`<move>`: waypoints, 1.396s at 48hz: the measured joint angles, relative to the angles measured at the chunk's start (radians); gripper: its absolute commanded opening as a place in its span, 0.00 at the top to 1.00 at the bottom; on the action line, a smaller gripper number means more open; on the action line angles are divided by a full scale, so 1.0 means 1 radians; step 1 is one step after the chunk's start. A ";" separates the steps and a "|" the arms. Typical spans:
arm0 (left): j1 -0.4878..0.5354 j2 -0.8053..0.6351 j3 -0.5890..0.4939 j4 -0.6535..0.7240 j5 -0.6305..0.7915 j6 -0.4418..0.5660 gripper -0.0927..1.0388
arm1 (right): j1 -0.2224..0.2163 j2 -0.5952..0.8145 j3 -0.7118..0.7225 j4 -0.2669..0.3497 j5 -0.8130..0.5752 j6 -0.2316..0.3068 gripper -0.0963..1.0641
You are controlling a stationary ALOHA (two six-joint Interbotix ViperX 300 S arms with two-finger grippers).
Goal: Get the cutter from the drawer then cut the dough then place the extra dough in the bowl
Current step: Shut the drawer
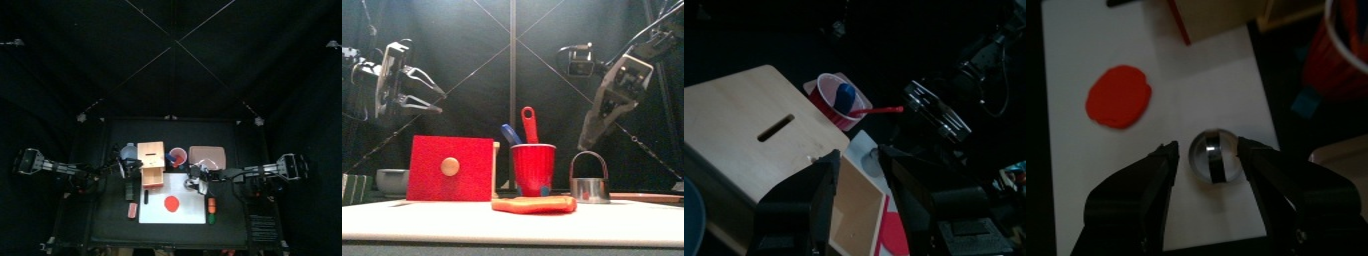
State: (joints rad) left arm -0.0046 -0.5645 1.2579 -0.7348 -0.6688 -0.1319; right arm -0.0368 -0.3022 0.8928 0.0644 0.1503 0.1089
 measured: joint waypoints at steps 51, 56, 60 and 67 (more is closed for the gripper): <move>0.534 0.281 -0.311 -0.091 0.430 0.003 0.65 | 0.152 0.520 -0.557 -0.298 -0.080 -0.008 0.45; 0.555 0.327 -0.345 -0.091 0.476 0.005 0.65 | 0.156 0.578 -0.626 -0.311 -0.029 -0.006 0.47; 0.565 0.362 -0.370 -0.087 0.515 0.005 0.66 | 0.160 0.618 -0.680 -0.318 0.018 -0.008 0.48; 0.577 0.407 -0.402 -0.074 0.566 0.005 0.66 | 0.163 0.689 -0.785 -0.342 0.115 -0.008 0.48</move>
State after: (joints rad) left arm 0.5722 -0.1580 0.8560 -0.8084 -0.1028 -0.1273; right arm 0.1258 0.3866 0.1074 -0.2777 0.2654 0.1012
